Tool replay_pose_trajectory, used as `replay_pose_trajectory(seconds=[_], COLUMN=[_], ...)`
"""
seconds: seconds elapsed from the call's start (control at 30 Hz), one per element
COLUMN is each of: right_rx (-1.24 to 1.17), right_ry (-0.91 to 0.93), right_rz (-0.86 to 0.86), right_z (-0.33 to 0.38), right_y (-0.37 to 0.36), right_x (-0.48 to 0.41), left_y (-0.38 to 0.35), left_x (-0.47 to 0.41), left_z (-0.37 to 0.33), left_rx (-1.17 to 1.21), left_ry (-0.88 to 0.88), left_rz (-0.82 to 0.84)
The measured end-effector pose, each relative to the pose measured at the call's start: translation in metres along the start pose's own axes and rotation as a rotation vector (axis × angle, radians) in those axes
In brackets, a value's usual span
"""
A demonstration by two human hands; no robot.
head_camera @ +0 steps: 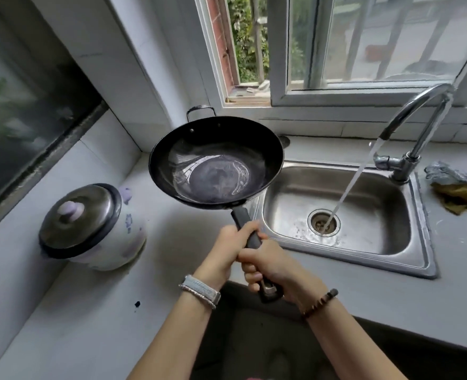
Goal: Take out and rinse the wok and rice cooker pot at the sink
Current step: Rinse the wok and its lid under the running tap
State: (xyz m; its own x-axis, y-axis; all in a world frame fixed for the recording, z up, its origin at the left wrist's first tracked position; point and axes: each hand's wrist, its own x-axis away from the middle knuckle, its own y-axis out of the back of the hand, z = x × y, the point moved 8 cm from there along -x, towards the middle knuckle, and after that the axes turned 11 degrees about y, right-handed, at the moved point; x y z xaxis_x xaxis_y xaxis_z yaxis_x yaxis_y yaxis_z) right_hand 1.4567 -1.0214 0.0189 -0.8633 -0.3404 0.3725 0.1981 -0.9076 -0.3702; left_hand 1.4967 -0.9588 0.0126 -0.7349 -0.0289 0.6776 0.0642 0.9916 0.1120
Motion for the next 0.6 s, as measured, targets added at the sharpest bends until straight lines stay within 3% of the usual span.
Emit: replay_pose_trajectory(seconds=[0.6], right_rx=[0.083], right_ry=[-0.165], right_rz=[-0.012], right_z=[-0.046], right_y=[-0.007], right_x=[-0.068], left_y=[0.035], left_x=[-0.058], left_z=[0.031], left_rx=[0.058], left_ry=[0.133], left_rz=[0.093])
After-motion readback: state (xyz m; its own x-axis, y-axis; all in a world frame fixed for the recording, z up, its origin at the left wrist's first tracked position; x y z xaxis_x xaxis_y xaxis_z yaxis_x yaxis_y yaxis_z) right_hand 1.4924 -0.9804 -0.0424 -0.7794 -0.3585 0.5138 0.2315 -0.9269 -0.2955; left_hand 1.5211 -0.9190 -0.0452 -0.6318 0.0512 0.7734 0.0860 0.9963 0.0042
